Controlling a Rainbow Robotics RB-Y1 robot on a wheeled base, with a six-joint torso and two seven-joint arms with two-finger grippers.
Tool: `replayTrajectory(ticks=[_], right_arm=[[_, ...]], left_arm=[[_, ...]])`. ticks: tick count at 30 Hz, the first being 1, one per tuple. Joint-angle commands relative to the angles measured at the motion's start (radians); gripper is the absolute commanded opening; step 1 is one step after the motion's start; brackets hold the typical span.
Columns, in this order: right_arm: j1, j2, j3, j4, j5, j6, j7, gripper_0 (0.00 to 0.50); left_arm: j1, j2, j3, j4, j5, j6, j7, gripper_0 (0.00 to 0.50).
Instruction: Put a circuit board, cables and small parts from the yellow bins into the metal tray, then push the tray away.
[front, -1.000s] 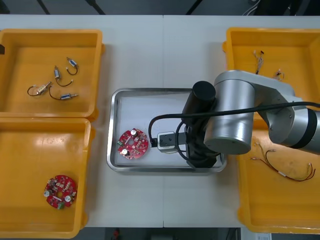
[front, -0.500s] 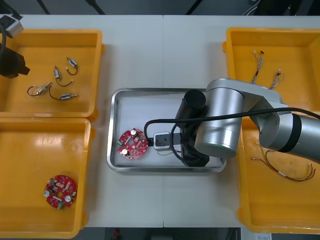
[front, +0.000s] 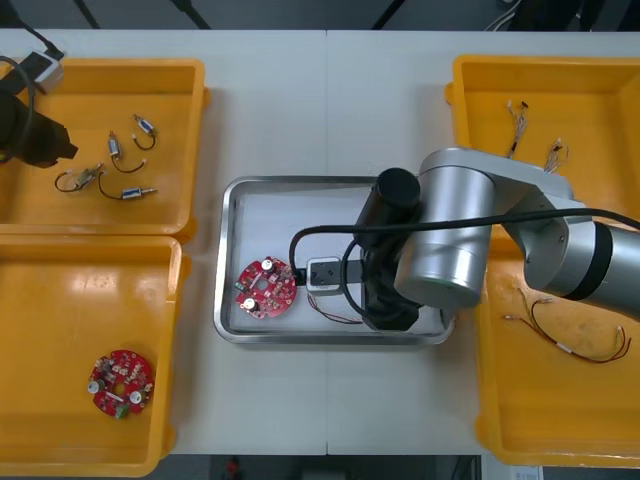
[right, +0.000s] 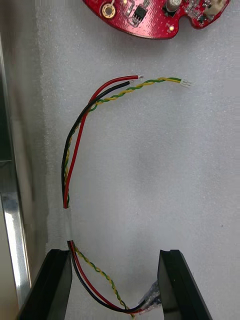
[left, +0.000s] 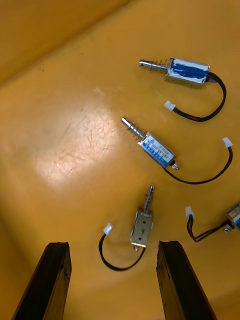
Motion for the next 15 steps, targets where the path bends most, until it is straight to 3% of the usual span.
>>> replayTrajectory(ticks=[1,8,15], right_arm=[[0.015,-0.058,-0.13,-0.057,-0.085,0.049,-0.056,0.5],[0.092,-0.147,-0.331,-0.146,-0.142,0.135,-0.233,0.5],[0.181,-0.212,-0.517,-0.195,-0.185,0.186,-0.421,0.5]], left_arm=[[-0.044,-0.006,-0.081,0.004,-0.018,-0.065,-0.22,0.5],[-0.044,-0.006,-0.124,0.009,-0.057,-0.091,-0.319,0.5],[-0.044,-0.01,-0.176,0.038,-0.055,-0.161,-0.329,0.5]])
